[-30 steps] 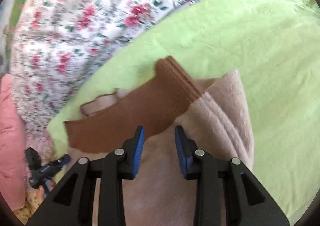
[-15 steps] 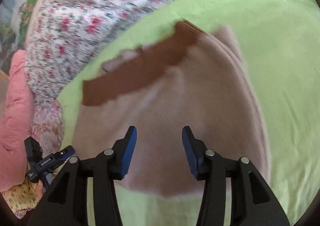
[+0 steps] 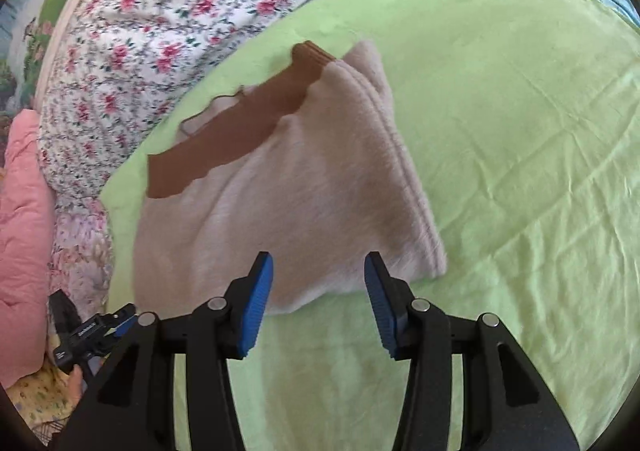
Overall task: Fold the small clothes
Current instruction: 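Lay the hem down on the folded sweater and open both tools, then grasp the folded sweater edge with the left tool and lift it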
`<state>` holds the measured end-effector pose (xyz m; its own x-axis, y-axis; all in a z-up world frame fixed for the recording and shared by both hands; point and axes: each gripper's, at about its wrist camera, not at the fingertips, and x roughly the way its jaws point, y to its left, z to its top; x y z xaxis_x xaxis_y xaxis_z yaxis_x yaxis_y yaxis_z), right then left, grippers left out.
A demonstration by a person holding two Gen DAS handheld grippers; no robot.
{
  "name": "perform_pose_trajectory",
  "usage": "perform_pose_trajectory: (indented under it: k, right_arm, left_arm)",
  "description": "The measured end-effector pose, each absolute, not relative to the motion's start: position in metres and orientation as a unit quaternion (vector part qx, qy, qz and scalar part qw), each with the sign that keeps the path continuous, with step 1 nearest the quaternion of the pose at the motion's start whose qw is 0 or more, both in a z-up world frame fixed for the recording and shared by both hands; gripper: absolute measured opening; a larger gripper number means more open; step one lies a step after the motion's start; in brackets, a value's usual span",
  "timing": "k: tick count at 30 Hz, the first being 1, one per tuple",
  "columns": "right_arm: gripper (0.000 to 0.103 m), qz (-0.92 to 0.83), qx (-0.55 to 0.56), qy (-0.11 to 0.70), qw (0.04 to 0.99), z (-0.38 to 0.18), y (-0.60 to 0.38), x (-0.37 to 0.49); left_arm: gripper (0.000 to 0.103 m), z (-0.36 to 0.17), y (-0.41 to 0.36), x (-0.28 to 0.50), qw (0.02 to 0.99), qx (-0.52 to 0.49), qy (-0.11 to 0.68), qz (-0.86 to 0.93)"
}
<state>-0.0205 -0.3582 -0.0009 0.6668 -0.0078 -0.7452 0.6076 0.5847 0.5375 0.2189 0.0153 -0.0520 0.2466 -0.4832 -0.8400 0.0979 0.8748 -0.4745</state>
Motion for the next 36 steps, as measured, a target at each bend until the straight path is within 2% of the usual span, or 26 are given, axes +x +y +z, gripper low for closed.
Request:
perform_pose_trajectory:
  k: [5,8,12,17,18,19,20,21,24,29,33,36]
  right_arm:
    - [0.05,-0.163,0.41,0.367,0.819,0.003,-0.34,-0.014]
    - [0.05,-0.155,0.414,0.367,0.819,0.001,-0.335,-0.01]
    - [0.05,-0.148,0.413,0.368,0.82,0.002,-0.332,-0.007]
    - [0.051,-0.137,0.404,0.369,0.826,0.007,-0.33,-0.001]
    - [0.051,-0.135,0.403,0.369,0.826,0.007,-0.33,0.0]
    - [0.051,-0.132,0.403,0.369,0.827,0.008,-0.331,0.002]
    - [0.051,-0.13,0.403,0.368,0.828,0.009,-0.333,0.004]
    - [0.051,-0.127,0.403,0.367,0.829,0.009,-0.335,0.005]
    - [0.051,-0.122,0.405,0.361,0.831,0.011,-0.343,0.009]
    - [0.051,-0.119,0.407,0.346,0.837,0.015,-0.365,0.013]
    - [0.051,-0.108,0.418,0.332,0.839,0.018,-0.391,0.019]
    - [0.051,-0.09,0.426,0.333,0.836,0.019,-0.409,0.03]
  left_arm:
    - [0.058,-0.072,0.008,0.216,0.753,-0.204,0.602,-0.169]
    - [0.062,-0.077,0.006,0.22,0.754,-0.235,0.591,-0.161]
    - [0.063,-0.085,0.009,0.236,0.752,-0.304,0.566,-0.147]
    - [0.061,-0.084,0.001,0.26,0.766,-0.31,0.546,-0.138]
    - [0.056,-0.083,-0.002,0.265,0.771,-0.306,0.54,-0.141]
    - [0.047,-0.081,-0.005,0.269,0.777,-0.299,0.536,-0.142]
    - [0.031,-0.08,-0.009,0.273,0.781,-0.291,0.535,-0.143]
    - [0.021,-0.078,-0.013,0.277,0.783,-0.284,0.534,-0.146]
    - [0.015,-0.062,-0.025,0.279,0.804,-0.246,0.519,-0.154]
    - [0.013,-0.015,-0.067,0.269,0.836,-0.169,0.478,-0.212]
    - [0.01,0.024,-0.125,0.248,0.84,-0.107,0.441,-0.297]
    - [0.008,0.029,-0.175,0.229,0.822,-0.067,0.435,-0.362]
